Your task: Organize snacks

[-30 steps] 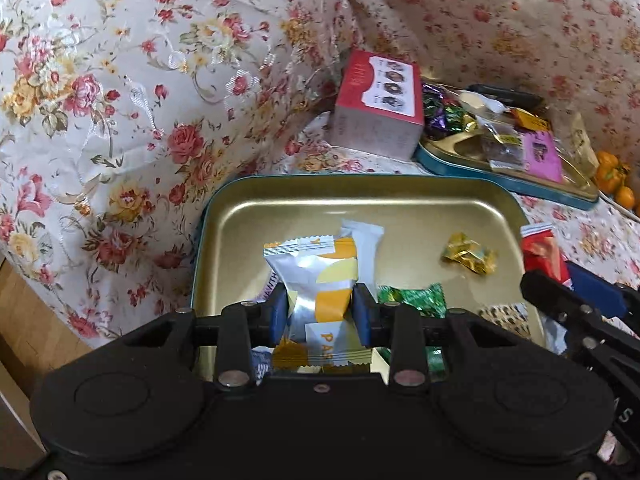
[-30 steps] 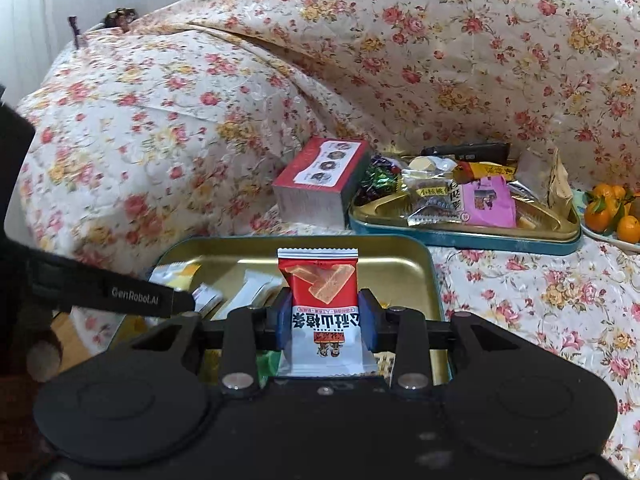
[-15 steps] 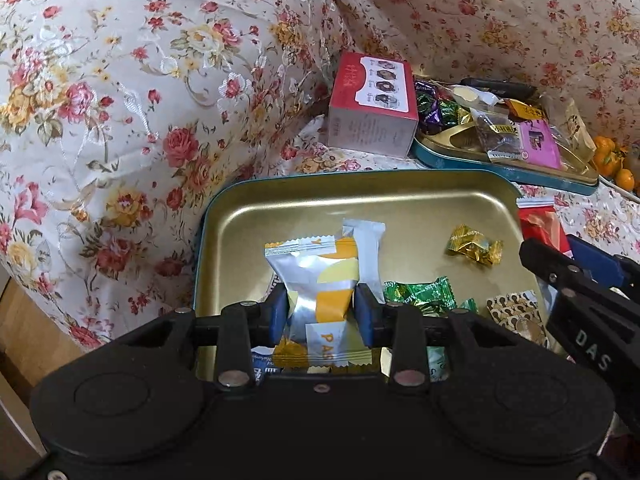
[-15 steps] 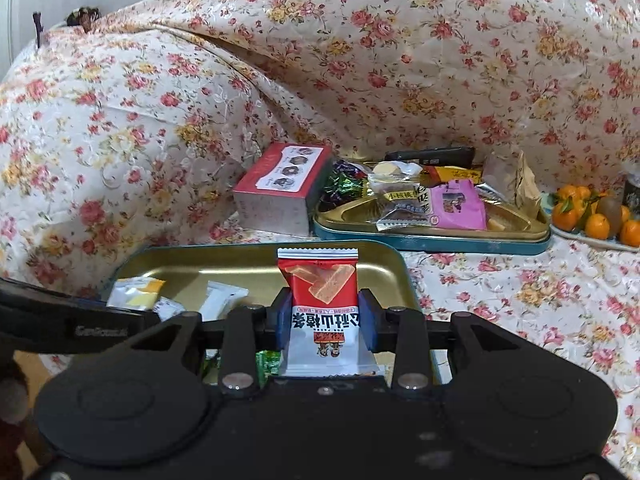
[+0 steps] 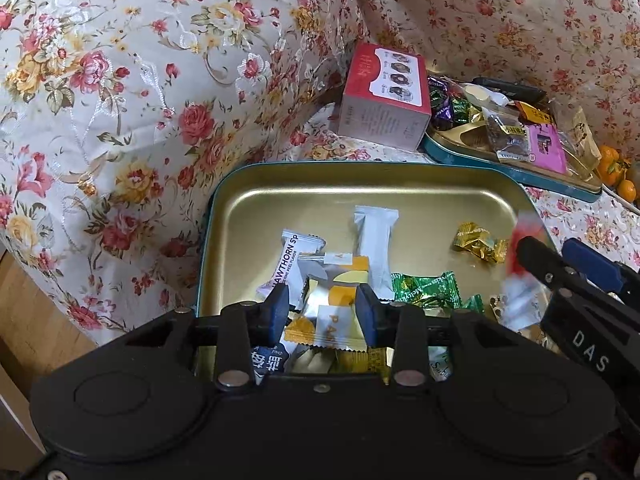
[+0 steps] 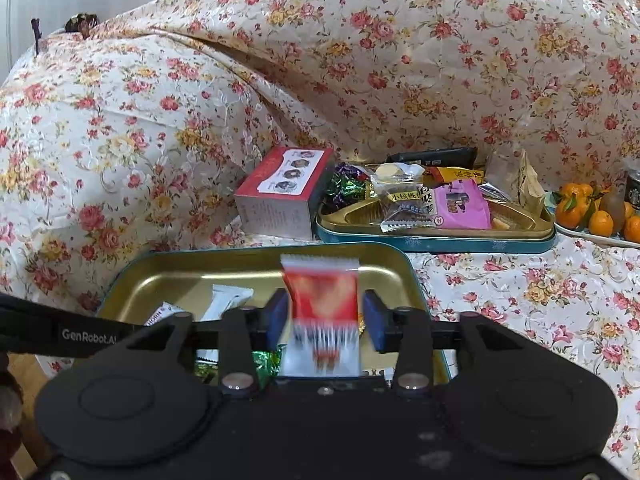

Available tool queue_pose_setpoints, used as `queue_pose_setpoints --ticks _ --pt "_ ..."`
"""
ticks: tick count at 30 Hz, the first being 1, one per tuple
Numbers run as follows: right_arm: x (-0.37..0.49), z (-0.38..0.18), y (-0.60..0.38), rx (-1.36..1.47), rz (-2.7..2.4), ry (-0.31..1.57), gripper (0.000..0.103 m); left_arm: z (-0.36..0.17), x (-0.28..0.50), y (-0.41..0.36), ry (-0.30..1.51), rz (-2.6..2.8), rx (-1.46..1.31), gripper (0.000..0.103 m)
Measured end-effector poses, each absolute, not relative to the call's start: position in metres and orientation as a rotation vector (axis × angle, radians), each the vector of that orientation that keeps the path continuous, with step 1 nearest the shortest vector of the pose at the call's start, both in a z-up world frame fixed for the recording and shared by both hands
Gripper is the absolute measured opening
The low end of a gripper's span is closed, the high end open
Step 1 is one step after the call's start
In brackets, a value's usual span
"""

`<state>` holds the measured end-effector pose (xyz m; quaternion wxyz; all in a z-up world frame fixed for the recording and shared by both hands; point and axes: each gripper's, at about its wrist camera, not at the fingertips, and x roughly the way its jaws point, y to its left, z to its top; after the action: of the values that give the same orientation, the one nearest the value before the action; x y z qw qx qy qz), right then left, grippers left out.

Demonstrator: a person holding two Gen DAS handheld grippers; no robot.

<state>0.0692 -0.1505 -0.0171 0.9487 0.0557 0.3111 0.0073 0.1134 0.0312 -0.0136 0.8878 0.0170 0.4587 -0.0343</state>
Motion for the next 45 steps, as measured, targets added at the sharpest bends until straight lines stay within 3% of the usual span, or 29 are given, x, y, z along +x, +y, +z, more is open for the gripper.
queue_pose_setpoints --ticks 45 --pt "0.042 -0.003 -0.148 0.094 -0.027 0.702 0.05 0.001 0.101 0.026 0.906 -0.015 0.051 0.047"
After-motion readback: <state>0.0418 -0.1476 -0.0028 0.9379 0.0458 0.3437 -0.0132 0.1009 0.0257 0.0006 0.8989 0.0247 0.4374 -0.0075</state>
